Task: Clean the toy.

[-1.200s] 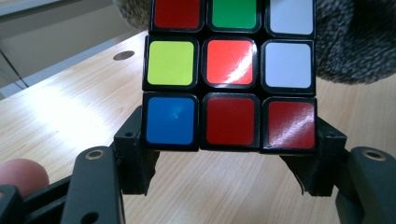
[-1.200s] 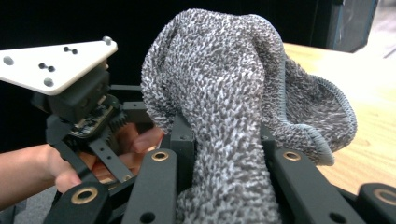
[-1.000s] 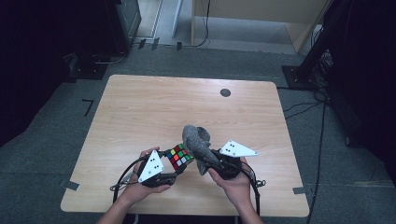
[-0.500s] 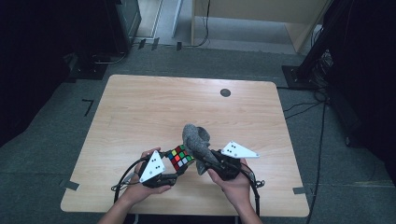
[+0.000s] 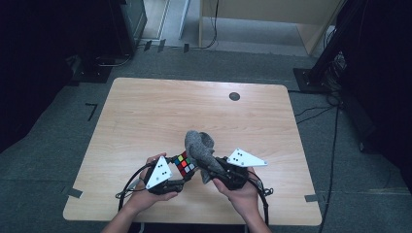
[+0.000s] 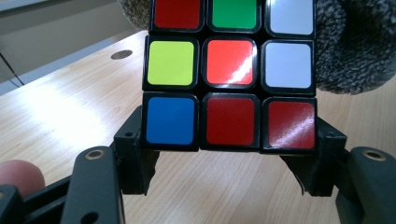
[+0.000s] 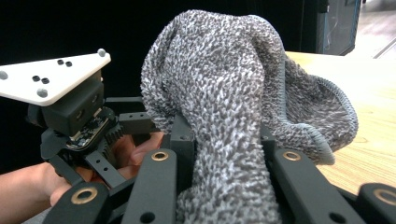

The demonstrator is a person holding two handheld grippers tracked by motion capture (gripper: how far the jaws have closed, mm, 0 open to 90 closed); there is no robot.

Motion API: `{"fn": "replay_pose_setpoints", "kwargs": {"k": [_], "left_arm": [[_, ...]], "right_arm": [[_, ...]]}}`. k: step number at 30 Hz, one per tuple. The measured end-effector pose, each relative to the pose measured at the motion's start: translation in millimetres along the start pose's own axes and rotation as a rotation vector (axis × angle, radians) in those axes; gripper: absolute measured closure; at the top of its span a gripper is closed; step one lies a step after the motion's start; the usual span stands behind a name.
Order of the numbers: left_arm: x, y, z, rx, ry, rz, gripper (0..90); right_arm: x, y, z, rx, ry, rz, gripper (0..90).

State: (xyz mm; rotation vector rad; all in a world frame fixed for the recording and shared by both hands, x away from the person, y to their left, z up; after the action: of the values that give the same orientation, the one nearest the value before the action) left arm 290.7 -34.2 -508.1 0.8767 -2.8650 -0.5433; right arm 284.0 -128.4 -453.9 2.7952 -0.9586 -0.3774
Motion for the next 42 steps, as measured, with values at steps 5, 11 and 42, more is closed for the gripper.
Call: {"fn": "replay_pose_setpoints", "kwargs": {"k": [5, 11, 42], "left_arm": [[0.1, 1.3, -1.5, 0.009, 0.001, 0.005, 34.0], [-0.6, -0.6, 0.6, -0.003, 0.005, 0.004, 34.0], [-2.3, 0.3, 0.3, 0.002, 0.013, 0.003, 34.0]], "right_arm": [[9.3, -0.1, 4.8, -0.008, -0.015, 0.029, 71.4], [3.4, 1.0, 1.5, -0.001, -0.027, 0.003, 71.5], [-4.6, 0.9, -4.0, 0.015, -0.032, -0.004, 71.5]]}}
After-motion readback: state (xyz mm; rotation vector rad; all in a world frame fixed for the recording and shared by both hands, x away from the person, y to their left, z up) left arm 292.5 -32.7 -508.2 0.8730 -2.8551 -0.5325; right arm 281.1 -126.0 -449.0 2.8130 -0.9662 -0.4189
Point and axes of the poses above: each handheld gripper's, and its own axes: y roughly backward along the jaws, z roughly out of its underside, x roughly to its right, the point moved 10 cm from there along -y, roughly forward along the jaws, and after that the axes turned 7 degrees about y, right-handed, at the moved point
